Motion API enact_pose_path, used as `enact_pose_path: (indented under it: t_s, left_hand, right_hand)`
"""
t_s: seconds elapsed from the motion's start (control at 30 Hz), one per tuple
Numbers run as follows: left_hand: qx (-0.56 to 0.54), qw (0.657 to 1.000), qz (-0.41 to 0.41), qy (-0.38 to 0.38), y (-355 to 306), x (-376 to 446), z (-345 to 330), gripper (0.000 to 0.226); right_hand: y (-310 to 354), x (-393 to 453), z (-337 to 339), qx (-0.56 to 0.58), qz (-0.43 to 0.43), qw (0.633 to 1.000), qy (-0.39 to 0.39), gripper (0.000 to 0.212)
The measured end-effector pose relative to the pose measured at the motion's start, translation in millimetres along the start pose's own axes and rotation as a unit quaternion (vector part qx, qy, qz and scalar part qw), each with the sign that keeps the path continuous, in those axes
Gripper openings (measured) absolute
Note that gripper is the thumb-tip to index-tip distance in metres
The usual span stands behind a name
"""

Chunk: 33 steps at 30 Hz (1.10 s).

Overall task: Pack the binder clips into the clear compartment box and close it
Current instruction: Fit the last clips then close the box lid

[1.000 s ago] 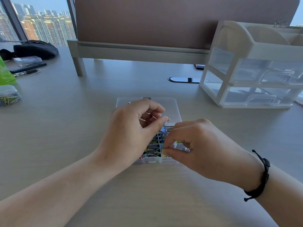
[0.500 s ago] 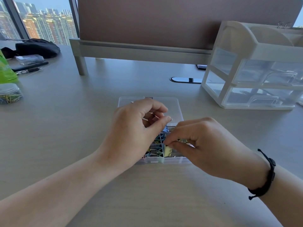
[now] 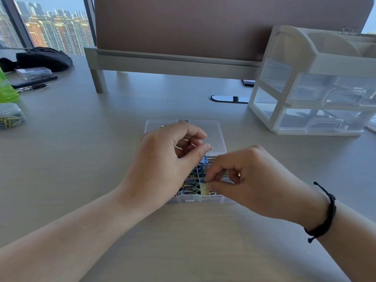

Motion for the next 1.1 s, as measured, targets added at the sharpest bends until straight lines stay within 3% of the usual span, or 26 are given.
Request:
enact_pose_path:
  t_s: [0.23,0.4,0.67,0.87,1.1]
  left_hand:
    - [-0.055,0.998,0.012,0.034,-4,-2,-1,0.015]
    - [-0.096,0.993,0.006,0.065,-6,-4,-4,0.020]
    - [-0.096,0.994,0.014,0.050,-10,-4,-5,0.016]
    - [-0.087,0.995,0.025,0.037,-11,-2,-3,0.016]
    - [-0.112,0.991,0.046,0.058,-4,-2,-4,0.021]
  right_hand:
    - [-6,7,17,0.130,-0.046,0.986,-0.093,0.017]
    - [-7,8,15,0.169,-0.046,0.983,-0.064,0.014]
    - [-12,9,9,0.146,-0.058,0.986,-0.054,0.016]
    - [-16,10,11,0.224,-0.069,0.971,-0.039,0.023]
    - [-19,14,23,0.287,-0.068,0.951,-0.089,0.018]
Point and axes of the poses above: each hand's wrist, its own x-axis towards the middle knuckle, its own z-axis out of the back of the hand, y = z × x, the point moved 2 cm from there along x, towards the middle knuckle, and after that the axes turned 8 degrees about -y, right-handed, at the moved point
